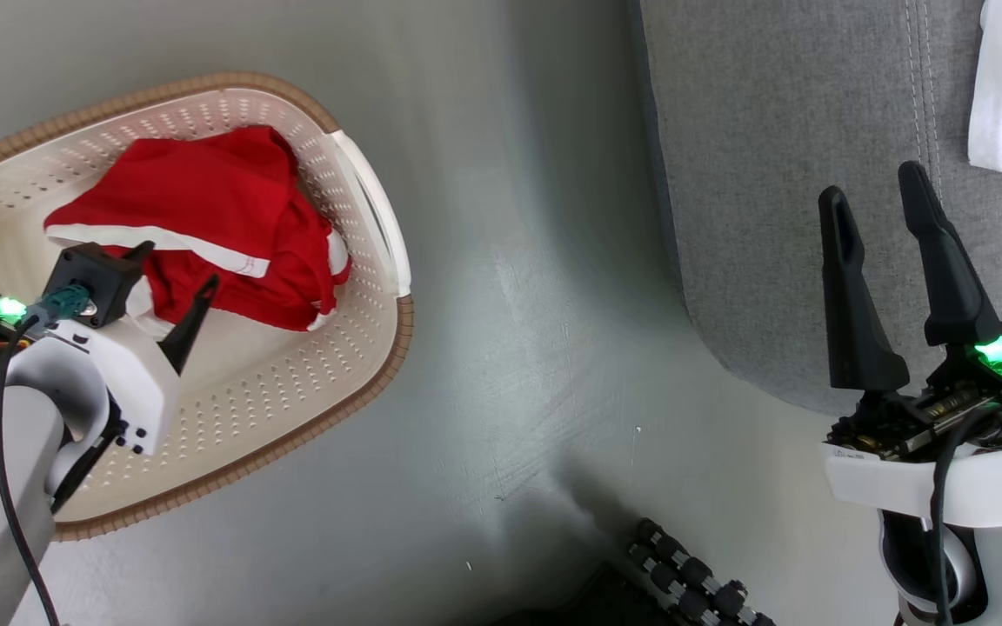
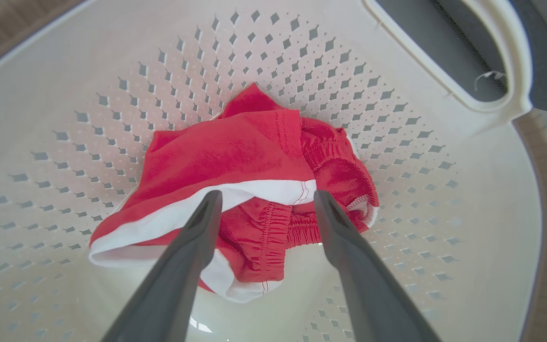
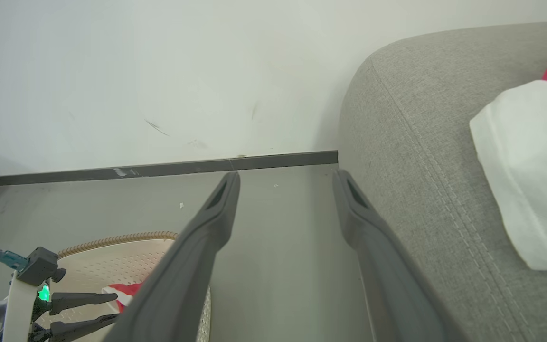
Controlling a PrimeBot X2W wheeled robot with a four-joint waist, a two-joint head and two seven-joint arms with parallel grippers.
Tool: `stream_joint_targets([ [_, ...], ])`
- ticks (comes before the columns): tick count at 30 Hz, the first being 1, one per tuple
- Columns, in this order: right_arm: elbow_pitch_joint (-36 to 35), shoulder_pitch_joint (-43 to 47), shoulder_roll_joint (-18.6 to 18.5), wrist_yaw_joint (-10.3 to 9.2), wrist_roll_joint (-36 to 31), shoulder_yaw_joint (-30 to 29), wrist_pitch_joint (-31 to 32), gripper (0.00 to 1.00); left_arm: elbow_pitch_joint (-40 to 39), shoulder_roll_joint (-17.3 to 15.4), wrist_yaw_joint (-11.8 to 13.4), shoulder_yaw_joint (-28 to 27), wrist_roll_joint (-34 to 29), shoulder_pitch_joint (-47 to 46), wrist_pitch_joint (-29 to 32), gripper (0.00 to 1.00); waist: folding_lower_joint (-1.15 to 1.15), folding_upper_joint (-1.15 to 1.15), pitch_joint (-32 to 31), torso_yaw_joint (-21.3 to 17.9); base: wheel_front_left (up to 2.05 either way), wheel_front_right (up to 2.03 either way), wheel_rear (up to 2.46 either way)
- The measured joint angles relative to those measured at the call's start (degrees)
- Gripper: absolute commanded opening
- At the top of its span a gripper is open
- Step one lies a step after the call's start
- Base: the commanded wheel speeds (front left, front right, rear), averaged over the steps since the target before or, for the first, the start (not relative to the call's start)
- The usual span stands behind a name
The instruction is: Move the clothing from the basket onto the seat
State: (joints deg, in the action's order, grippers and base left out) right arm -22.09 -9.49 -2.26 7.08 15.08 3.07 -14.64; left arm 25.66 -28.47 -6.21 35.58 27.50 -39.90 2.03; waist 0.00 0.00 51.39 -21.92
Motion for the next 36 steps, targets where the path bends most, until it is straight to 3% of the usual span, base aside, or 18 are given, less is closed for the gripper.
stream_joint_targets([
  [10,-1.0,-0.4,0.1,0.00,2.1,0.0,0.0,1.00,2.5,-2.0,0.0,0.1,-3.1,-2.2,-0.1,1.00,0.00,0.00,2.7,-2.4,0.00,0.00,0.00],
  [34,-1.2,-1.9,0.2,0.00,3.6,0.4,0.0,1.00,8.1,-5.5,3.5,5.5,-15.3,-7.4,-3.0,1.00,0.00,0.00,4.4,-5.1,0.00,0.00,0.00],
  [35,-1.2,-1.9,0.2,0.00,3.6,0.4,0.0,1.00,8.6,-5.5,3.5,5.7,-15.7,-7.4,-3.0,0.93,0.00,0.00,4.3,-5.1,0.00,0.00,0.00],
  [36,-1.2,-2.0,0.2,0.00,3.6,0.4,0.0,1.00,9.0,-5.5,3.5,5.8,-15.7,-7.4,-2.8,0.72,0.00,0.00,4.2,-5.2,0.00,0.00,0.00],
])
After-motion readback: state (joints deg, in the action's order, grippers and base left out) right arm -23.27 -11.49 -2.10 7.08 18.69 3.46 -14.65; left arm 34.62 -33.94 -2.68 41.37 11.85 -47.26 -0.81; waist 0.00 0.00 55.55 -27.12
